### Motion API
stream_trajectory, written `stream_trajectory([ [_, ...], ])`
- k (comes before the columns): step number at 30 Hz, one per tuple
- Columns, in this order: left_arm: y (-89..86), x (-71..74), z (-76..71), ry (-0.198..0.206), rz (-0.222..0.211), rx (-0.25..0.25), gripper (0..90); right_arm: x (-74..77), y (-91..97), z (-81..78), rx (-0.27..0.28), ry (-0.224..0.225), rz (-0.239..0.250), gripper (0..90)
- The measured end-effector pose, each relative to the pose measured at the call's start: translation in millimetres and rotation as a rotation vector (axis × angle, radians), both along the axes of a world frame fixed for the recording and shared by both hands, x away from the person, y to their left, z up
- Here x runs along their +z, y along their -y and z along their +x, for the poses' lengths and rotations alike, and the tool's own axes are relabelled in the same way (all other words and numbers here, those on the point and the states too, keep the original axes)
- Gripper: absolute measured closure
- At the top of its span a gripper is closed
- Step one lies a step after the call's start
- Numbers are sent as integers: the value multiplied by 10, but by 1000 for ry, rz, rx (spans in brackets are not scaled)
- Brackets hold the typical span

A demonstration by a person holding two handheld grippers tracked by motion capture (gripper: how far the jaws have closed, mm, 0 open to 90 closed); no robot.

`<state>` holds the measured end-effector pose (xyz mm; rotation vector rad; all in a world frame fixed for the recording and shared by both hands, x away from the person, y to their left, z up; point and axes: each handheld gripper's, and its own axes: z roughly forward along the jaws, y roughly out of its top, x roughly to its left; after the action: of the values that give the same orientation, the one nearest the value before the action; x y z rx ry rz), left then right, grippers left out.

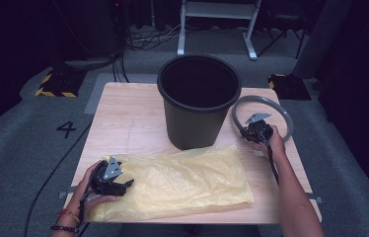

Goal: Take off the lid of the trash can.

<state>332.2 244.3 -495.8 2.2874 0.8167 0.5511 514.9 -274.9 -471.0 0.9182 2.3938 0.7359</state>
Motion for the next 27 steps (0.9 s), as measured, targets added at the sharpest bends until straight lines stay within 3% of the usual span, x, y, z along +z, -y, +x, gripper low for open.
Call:
stream_trajectory([
  [17,-31,-19,10,-9,-30,0,224,-35,-86,13,-3,7,35,734],
  [21,-29,-15,8,-6,-23,-1,223,-24,-105,9,-11,15,34,656],
  [25,-27,-4,-2,-3,-7,3,222,27,-55,-65,-35,35,90,567],
  [27,-17,14,-6,-1,17,0,220,73,1,-139,-33,14,144,514],
])
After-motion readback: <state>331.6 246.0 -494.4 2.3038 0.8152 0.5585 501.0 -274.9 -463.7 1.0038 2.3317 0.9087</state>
